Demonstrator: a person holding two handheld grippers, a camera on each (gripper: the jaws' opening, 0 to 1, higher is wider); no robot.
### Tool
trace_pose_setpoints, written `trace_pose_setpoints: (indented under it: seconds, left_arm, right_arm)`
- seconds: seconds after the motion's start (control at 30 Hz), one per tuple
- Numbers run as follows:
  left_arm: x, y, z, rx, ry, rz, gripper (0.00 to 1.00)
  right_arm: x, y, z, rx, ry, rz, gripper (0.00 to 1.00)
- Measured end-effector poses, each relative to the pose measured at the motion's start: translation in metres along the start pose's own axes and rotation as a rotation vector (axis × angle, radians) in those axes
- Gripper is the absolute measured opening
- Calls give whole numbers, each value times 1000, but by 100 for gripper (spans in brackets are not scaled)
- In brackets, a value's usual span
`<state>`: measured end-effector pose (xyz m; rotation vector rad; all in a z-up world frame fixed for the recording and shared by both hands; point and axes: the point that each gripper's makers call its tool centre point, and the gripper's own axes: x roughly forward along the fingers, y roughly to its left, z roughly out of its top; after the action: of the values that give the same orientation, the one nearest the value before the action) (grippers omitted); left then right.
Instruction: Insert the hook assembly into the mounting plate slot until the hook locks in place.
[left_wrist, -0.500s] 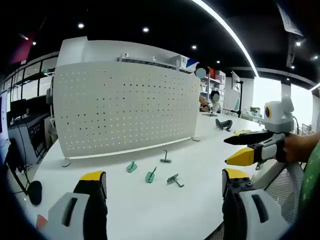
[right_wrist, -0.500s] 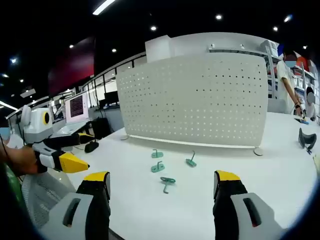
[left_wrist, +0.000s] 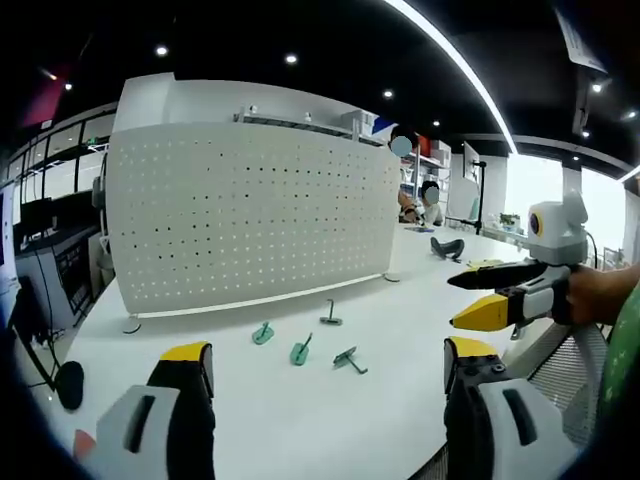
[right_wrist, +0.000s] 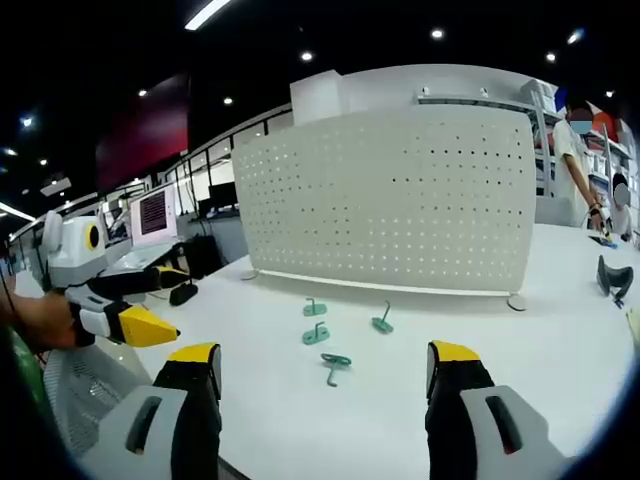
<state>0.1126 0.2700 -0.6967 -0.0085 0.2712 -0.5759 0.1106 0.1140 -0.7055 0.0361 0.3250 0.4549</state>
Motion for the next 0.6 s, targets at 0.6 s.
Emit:
trace_pose_setpoints:
  seconds: [0.6]
  left_arm:
    - [1,-1,-1,2,4,-2,98]
  right_arm:
    - [1,0,-2,-4,8,4,86]
